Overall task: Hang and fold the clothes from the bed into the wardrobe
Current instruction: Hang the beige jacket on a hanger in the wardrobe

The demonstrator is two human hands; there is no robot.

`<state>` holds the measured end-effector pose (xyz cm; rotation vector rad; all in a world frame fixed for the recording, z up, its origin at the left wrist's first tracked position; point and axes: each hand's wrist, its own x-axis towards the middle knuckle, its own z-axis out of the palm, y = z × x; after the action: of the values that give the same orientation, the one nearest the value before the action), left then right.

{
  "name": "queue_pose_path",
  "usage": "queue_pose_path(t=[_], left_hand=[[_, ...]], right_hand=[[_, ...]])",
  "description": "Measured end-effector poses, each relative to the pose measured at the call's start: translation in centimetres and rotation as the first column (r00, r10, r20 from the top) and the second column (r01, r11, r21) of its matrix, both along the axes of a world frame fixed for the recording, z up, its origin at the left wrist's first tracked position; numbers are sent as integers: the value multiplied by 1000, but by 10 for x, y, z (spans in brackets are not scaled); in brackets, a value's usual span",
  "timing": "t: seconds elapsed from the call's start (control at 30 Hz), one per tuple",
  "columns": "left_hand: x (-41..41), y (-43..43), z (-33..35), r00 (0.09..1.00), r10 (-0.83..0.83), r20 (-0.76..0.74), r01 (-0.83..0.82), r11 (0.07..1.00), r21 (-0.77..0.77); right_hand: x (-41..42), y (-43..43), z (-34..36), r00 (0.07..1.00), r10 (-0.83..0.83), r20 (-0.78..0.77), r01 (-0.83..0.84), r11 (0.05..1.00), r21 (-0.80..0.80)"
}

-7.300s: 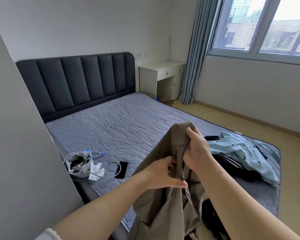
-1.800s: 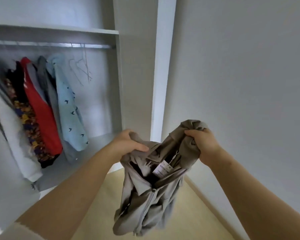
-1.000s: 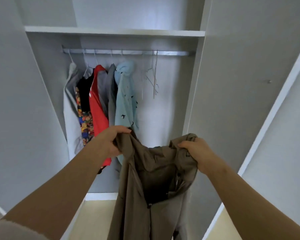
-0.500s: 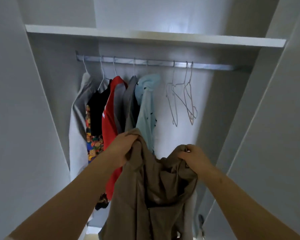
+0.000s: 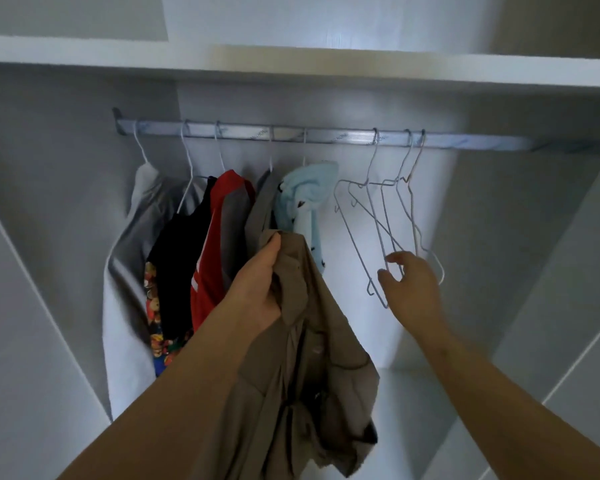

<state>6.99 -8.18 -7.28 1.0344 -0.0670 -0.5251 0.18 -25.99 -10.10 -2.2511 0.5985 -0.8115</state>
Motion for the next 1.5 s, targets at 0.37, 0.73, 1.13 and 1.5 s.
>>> queue_pose_path(t=[0.37,0.73,1.13,1.5], left_hand=[[52,-10,14,966,146,-212,-177,975,-137],[59,-4,16,953,168,-253,-200,974,-110],[71,3,11,954,149,-260,-182,977,-110],[75,8,11,956,116,-270,-140,988,-71]], right_hand=[[93,-36,5,988,109,-107,-51,897,440],[127,-12,28,937,303,172,-288,397,871],[150,-14,33,959,93,267,-283,351,893],[142,-21,29,954,168,246,-298,580,758]])
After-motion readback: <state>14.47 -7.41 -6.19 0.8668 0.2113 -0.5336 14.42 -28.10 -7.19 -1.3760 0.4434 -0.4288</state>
